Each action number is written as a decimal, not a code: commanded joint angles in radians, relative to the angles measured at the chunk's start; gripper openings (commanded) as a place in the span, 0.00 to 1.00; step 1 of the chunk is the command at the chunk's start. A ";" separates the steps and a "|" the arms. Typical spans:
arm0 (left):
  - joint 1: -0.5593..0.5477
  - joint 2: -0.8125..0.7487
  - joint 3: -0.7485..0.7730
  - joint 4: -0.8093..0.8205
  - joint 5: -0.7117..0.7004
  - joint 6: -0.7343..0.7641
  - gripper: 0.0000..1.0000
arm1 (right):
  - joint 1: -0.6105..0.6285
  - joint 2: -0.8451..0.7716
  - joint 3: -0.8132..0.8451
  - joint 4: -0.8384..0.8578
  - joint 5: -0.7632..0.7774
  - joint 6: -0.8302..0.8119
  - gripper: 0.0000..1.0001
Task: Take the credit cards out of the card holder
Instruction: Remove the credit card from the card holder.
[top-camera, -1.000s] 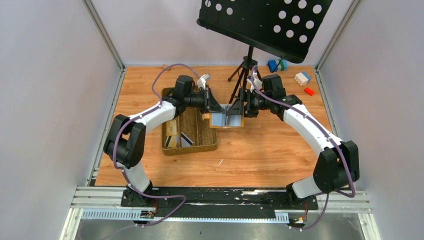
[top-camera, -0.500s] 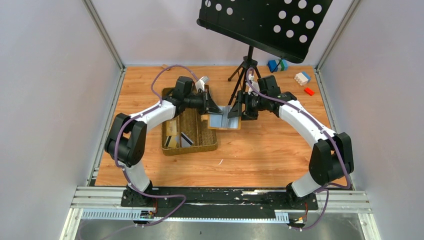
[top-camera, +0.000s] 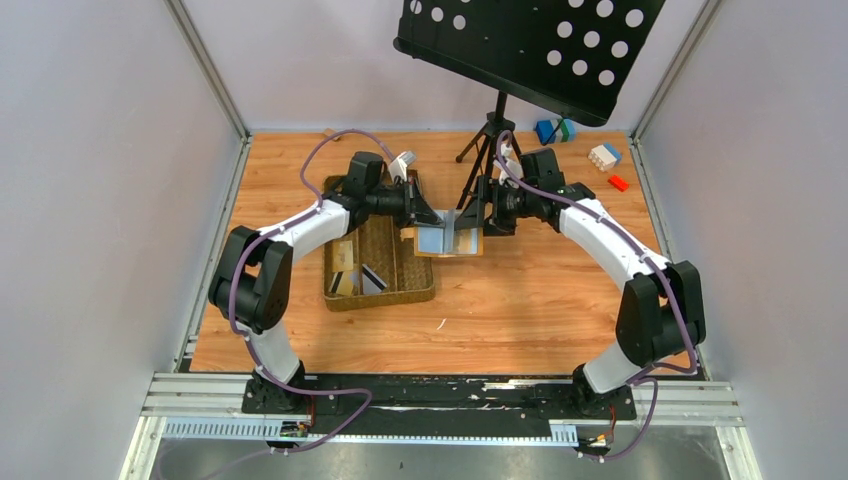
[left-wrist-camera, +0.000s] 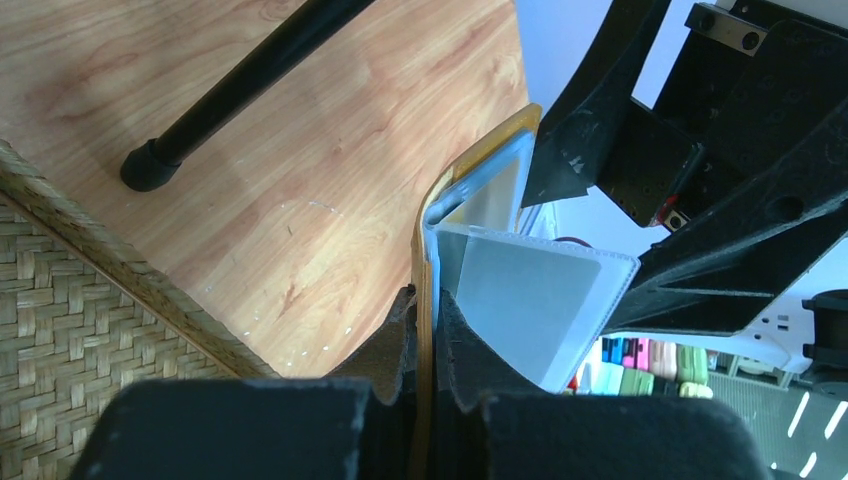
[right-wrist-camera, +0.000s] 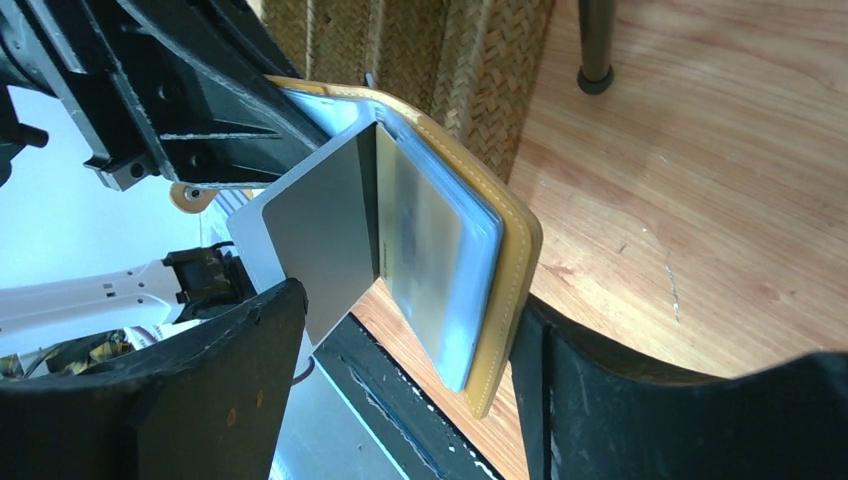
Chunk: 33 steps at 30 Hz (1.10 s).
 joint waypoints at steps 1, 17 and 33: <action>-0.002 0.005 0.052 0.033 0.032 -0.011 0.00 | 0.001 0.013 -0.007 0.084 -0.072 0.026 0.74; -0.002 0.005 -0.023 0.331 0.084 -0.210 0.09 | 0.007 0.042 0.057 -0.031 -0.014 -0.002 0.24; -0.076 -0.019 -0.102 0.411 0.056 -0.228 0.79 | 0.155 0.140 0.322 -0.494 0.495 -0.080 0.00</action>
